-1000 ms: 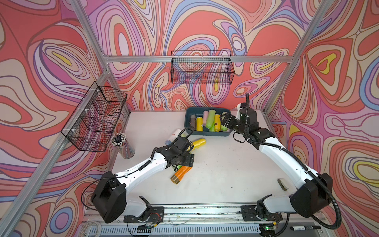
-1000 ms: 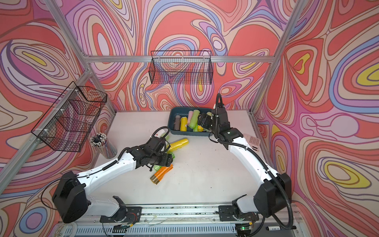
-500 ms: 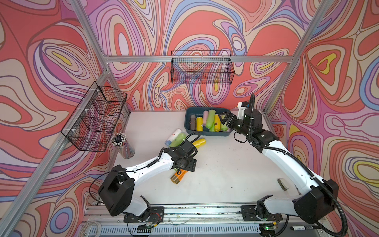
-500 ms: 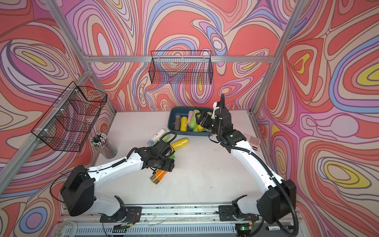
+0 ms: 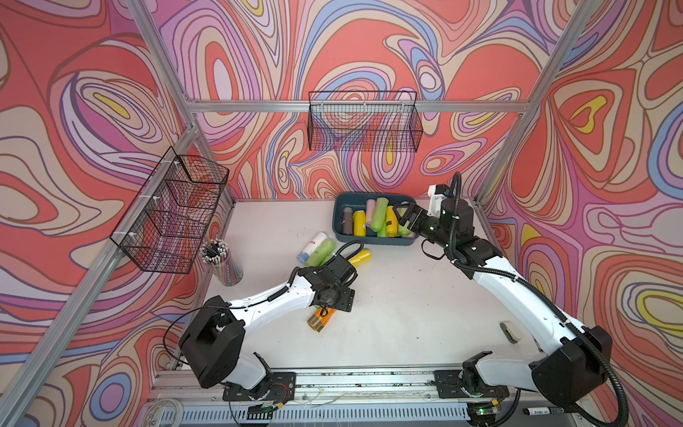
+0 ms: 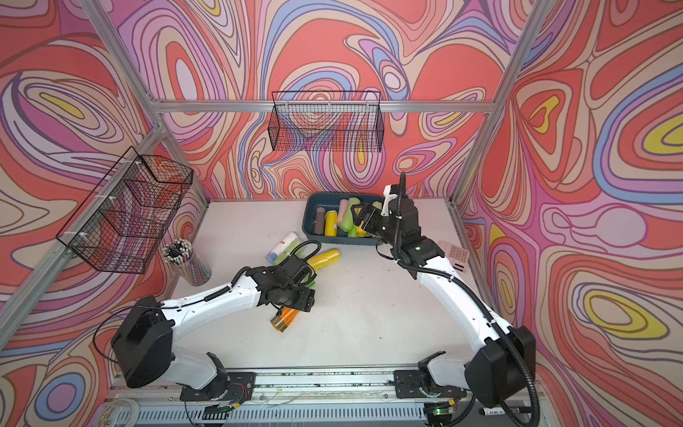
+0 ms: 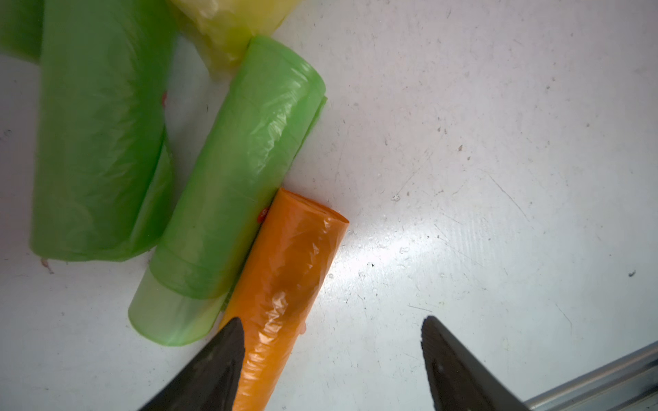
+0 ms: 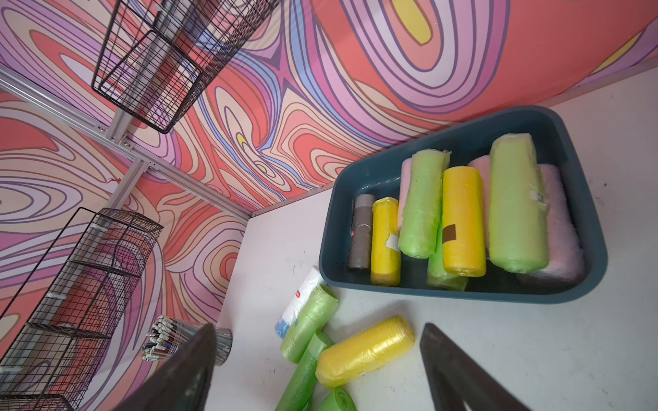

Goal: Put the roll of trash bags into the storage box
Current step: Pick up the roll of trash bags from the center of the board.

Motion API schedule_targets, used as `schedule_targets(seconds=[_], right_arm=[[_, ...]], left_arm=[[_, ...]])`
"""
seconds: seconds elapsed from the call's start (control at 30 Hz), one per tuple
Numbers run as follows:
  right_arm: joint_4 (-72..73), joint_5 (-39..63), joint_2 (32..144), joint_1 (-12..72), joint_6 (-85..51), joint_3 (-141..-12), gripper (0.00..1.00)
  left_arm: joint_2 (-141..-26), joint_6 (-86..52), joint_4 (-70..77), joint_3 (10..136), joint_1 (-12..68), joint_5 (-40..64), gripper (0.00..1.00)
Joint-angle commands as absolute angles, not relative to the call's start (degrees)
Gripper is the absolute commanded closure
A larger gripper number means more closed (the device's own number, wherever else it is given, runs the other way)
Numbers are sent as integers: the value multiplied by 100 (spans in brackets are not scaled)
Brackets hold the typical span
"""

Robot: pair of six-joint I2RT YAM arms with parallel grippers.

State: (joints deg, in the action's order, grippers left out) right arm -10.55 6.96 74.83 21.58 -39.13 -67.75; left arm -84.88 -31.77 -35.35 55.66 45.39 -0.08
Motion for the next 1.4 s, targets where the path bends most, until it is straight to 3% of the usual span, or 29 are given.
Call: schedule_targets(seconds=[0.0, 1.37], right_arm=[[-825, 751, 7315, 2197, -3938, -6722, 9], [-558, 1062, 7625, 2209, -4175, -6355, 9]], left_arm=[[-8507, -3285, -3709, 5442, 4555, -95, 22], [-9357, -3112, -3489, 5361, 4767, -348, 26]])
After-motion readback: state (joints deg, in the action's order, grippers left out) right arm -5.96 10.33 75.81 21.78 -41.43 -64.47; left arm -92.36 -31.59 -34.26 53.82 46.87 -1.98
